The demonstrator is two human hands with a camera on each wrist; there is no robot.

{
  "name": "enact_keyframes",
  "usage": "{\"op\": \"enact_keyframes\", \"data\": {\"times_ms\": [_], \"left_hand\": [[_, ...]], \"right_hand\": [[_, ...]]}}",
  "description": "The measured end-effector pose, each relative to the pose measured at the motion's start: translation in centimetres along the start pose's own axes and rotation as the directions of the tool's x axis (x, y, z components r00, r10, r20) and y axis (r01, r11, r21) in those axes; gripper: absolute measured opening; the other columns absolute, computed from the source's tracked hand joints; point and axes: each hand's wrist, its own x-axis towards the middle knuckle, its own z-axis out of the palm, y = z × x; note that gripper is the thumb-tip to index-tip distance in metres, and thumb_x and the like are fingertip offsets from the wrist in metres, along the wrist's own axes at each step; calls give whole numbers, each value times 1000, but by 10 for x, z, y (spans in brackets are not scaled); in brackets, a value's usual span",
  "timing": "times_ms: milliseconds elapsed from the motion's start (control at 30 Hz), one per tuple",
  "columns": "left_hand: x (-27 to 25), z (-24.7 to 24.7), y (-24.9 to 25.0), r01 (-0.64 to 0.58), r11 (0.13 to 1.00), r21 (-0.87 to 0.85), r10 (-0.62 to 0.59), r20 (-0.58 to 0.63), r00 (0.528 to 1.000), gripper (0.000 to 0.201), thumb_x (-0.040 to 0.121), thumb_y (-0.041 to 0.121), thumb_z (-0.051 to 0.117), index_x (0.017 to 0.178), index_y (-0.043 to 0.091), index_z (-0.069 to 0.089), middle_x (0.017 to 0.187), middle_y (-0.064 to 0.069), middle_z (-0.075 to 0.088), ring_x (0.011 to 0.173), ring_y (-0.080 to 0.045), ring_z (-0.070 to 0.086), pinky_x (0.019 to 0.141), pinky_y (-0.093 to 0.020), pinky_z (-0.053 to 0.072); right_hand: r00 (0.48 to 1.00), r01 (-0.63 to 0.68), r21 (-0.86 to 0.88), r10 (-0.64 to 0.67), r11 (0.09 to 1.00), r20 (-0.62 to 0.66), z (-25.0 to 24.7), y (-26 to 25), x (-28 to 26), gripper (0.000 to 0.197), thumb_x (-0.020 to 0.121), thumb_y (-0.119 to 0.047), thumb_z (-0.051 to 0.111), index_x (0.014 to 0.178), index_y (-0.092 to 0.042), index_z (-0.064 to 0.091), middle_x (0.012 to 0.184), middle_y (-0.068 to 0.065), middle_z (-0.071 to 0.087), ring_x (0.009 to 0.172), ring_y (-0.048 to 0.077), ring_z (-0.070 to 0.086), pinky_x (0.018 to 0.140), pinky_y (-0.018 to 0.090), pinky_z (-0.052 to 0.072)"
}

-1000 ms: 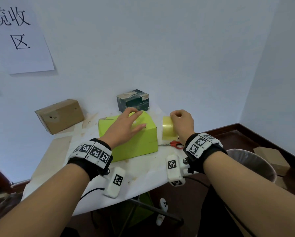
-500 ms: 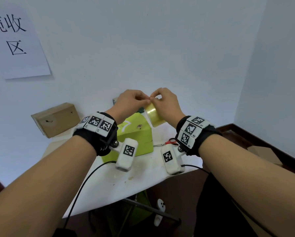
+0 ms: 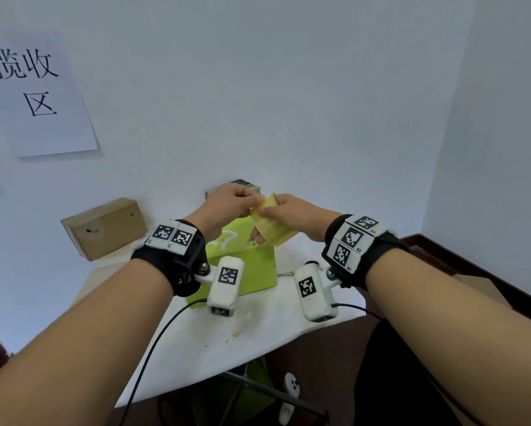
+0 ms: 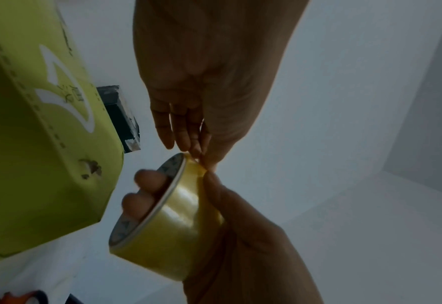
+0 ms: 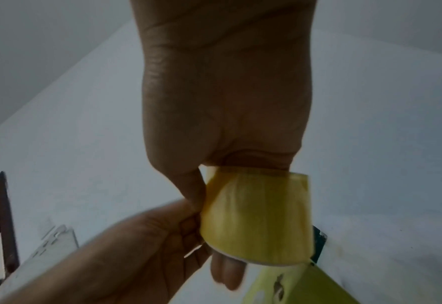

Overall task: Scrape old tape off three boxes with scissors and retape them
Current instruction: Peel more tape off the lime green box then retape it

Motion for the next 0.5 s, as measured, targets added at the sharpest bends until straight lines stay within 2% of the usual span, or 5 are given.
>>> {"op": "enact_keyframes", "data": {"times_ms": [67,233,300,367,500], "left_hand": [[-2,1,-1,-20,1000,24,20,-32,999,12,90,12,64,78,12,64,69,5,59,55,4,53,56,-8,42],[-3,6,-2,-71,997,16,73,-128,989,9,88,12,67,79,13,64,78,1,61,70,-5,54,59,-6,43],[-4,8,-4,-84,996,30,88,-138,987,10,87,13,68,78,14,65,79,0,62,72,-7,55,65,-10,44],[-6,10,-7,-97,994,42,102,-145,984,9,86,15,69,77,15,66,81,-2,63,75,-9,55,74,-20,45],[-9,8,-9,-109,993,50,116,-170,979,8,86,17,70,79,15,68,81,-1,64,76,-9,56,79,-27,47]], "right_hand": [[999,-14,-3,14,1000,51,0,-4,-5,21,102,-16,38,112,-3,51,84,12,70,63,18,68,63,21,55],[997,-71,76,69,995,35,-4,-12,-11,31,102,-16,40,117,9,50,82,16,68,54,16,68,53,20,54],[995,-94,97,90,991,43,-4,-13,-13,33,102,-14,39,118,12,50,82,17,67,53,16,68,52,21,54],[992,-119,97,113,988,62,-4,-14,-14,31,103,-14,38,113,11,52,81,15,67,53,15,68,54,22,56],[987,-160,154,153,975,54,0,-12,-17,28,103,-16,38,107,9,51,68,10,70,53,16,68,54,24,57]]}}
